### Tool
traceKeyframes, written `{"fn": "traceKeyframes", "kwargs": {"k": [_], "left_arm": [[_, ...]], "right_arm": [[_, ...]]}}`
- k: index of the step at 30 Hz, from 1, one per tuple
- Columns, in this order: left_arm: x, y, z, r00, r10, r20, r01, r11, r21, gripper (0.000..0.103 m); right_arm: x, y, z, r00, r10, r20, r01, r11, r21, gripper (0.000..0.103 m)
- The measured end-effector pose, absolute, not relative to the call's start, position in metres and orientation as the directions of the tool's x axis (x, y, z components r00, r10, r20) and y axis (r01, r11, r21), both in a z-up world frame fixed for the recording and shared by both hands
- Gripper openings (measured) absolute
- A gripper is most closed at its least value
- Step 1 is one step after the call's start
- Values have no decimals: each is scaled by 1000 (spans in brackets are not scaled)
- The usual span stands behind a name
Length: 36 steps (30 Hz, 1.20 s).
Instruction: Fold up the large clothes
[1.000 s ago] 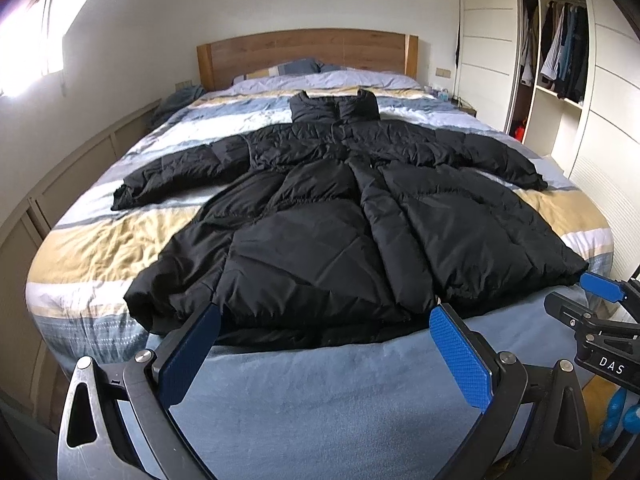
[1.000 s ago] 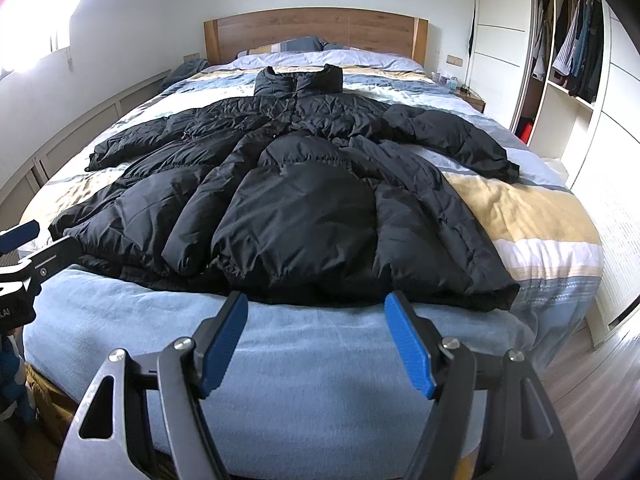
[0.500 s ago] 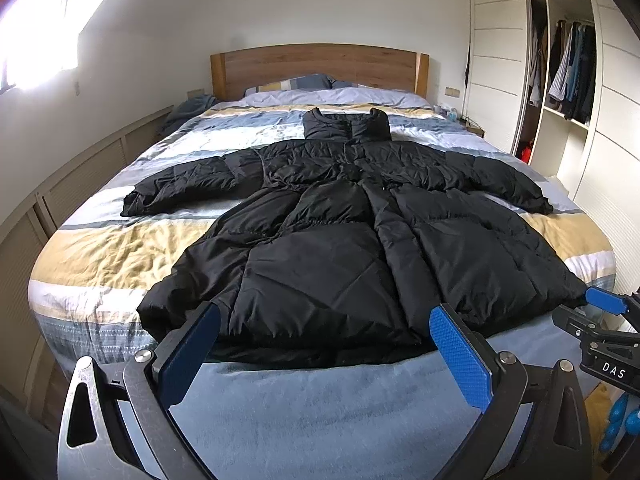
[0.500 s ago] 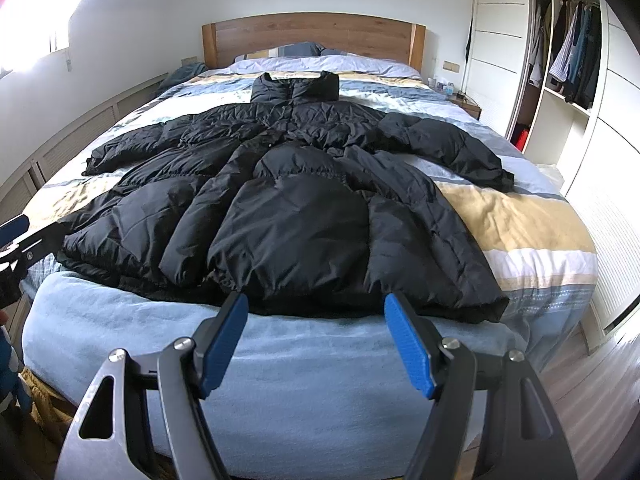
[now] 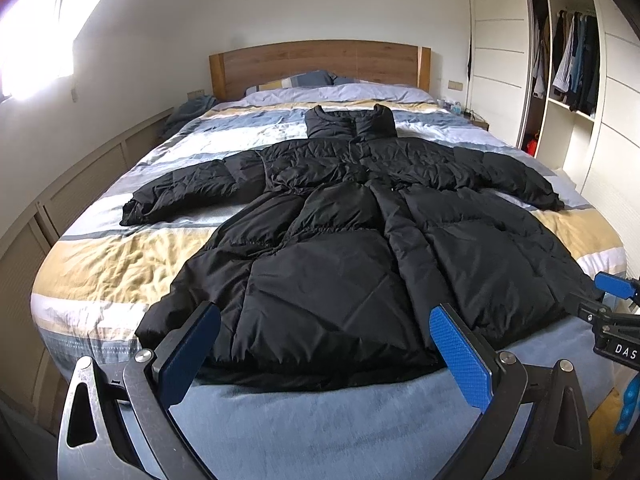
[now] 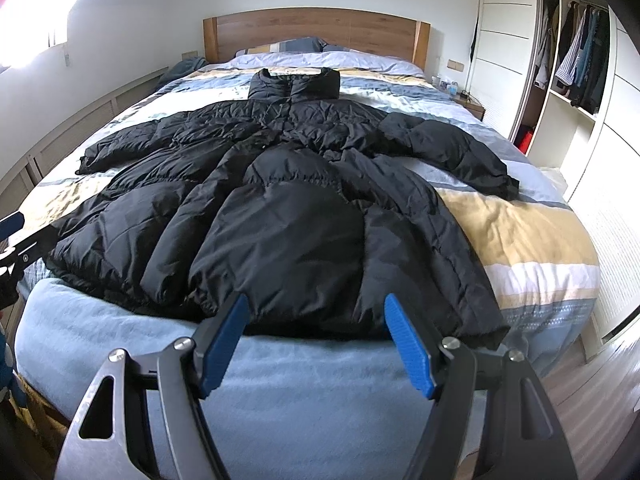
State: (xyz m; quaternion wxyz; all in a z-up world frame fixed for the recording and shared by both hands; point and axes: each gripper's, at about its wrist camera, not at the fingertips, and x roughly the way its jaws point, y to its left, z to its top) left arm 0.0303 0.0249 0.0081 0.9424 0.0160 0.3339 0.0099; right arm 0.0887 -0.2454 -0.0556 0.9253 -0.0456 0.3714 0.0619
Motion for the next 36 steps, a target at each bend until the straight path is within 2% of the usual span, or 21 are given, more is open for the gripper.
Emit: {"fn": "traceKeyframes", "kwargs": {"k": [18, 36], "left_arm": [[111, 11, 69, 800, 80, -595, -24, 995, 101, 102], [228, 30, 94, 826, 66, -560, -15, 995, 95, 102]], "right_arm": [[155, -248, -28, 740, 125, -661, -188, 982, -25, 70], [260, -255, -20, 748, 102, -656, -154, 988, -21, 70]]}}
